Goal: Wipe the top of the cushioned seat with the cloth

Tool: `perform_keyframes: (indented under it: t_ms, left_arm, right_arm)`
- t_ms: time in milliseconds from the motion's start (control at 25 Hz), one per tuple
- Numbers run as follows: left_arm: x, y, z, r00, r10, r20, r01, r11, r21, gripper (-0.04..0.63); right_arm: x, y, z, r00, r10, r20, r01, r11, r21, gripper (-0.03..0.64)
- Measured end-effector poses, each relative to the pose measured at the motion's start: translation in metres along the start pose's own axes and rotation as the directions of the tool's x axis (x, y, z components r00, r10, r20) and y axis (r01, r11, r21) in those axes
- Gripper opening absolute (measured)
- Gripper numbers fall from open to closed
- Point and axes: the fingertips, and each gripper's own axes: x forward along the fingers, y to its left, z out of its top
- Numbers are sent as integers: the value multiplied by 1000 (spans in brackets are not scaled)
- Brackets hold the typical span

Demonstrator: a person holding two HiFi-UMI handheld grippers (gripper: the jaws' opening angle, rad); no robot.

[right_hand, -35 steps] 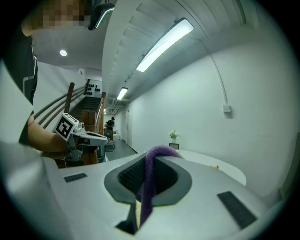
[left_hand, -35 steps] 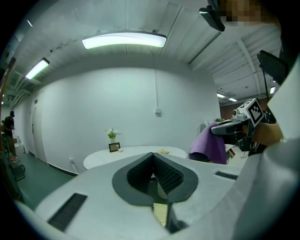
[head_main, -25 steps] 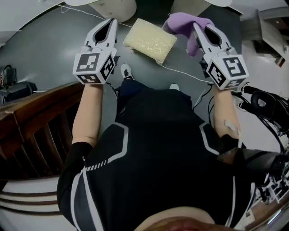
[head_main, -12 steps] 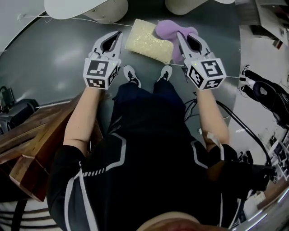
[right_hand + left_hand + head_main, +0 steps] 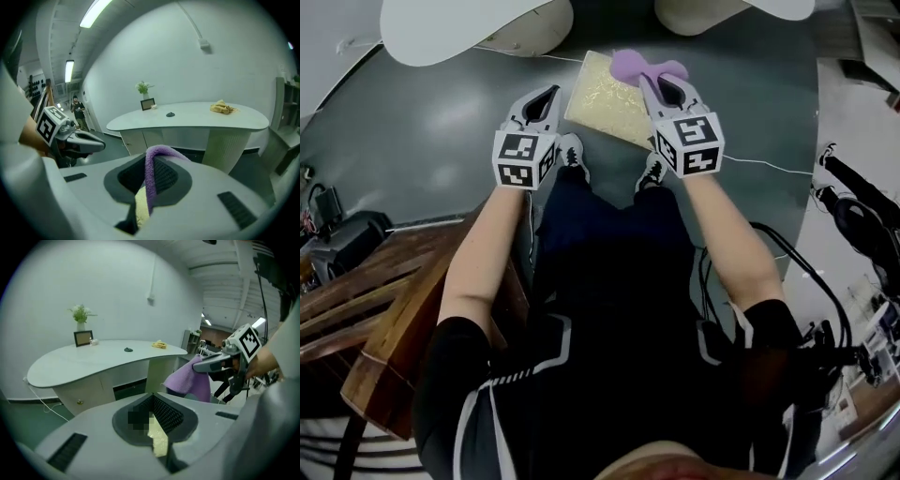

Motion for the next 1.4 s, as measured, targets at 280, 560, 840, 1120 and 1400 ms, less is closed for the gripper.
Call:
perform_keyframes:
  t_ms: [280,560,840,1120,1400]
  left_arm:
    - [67,42,-73,995,-16,-96,21,998,55,3]
    - [112,58,-119,989,-37,-146,38,999,4,3]
    - [123,78,-164,978,-16,-207,13,1000,-17,3]
    - [105,89,-204,969,-47,-242,33,997,-63,3]
    - [97,89,-231,963,-47,-267,11,991,-133,3]
  right_arm:
    - [79,-22,-76,982,-167,-87,173,983,66,23]
    - [163,-20,-143,955,-240,-176,255,964,72,23]
    - [232,-12,-195,934,-236,-267,245,970,1,23]
    - [294,8,-228,913,-206,-353,191,979,-77,23]
    - [336,12,-257,864,-162,-477,164,986,-38,23]
